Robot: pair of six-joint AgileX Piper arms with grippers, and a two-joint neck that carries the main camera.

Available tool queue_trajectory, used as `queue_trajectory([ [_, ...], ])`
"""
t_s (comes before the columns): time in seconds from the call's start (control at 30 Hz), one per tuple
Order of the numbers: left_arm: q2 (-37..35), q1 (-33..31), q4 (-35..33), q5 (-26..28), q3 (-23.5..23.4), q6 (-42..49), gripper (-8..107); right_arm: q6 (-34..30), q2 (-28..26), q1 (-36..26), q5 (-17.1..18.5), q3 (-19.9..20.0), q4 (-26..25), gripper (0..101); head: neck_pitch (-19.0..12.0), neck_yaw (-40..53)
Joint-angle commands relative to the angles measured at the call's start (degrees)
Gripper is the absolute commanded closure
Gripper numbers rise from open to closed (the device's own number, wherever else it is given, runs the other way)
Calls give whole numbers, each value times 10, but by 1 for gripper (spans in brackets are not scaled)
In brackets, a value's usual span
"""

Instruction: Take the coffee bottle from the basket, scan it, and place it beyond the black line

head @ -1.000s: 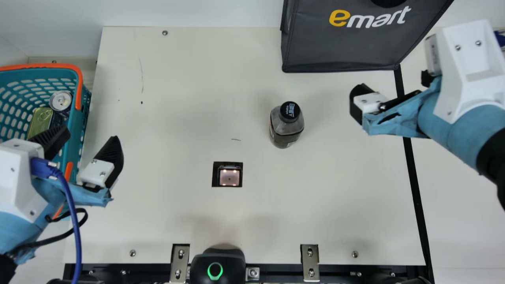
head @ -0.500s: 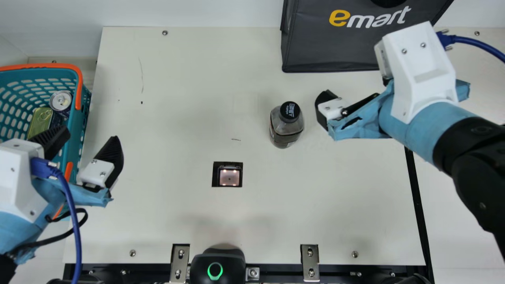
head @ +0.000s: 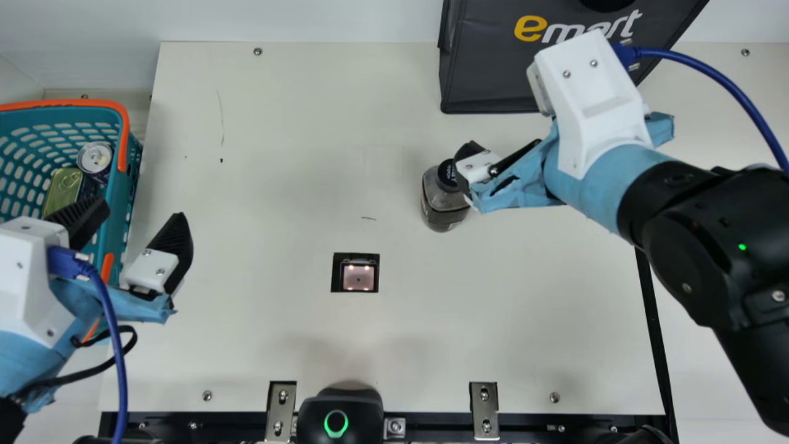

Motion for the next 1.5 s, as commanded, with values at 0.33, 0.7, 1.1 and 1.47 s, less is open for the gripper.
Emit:
queue_trajectory([
  [0.33,0,0,0,0,0,0,9,10,30,23,-24,18,0,10,-16,1],
  [0.7,0,0,0,0,0,0,9,24,60,43,-46,37,-8,10,-16,1],
  [1.1,0,0,0,0,0,0,9,29,89,52,-65,57,-10,10,-16,1],
  [1.47,0,0,0,0,0,0,9,29,109,56,-75,67,-8,10,-16,1],
])
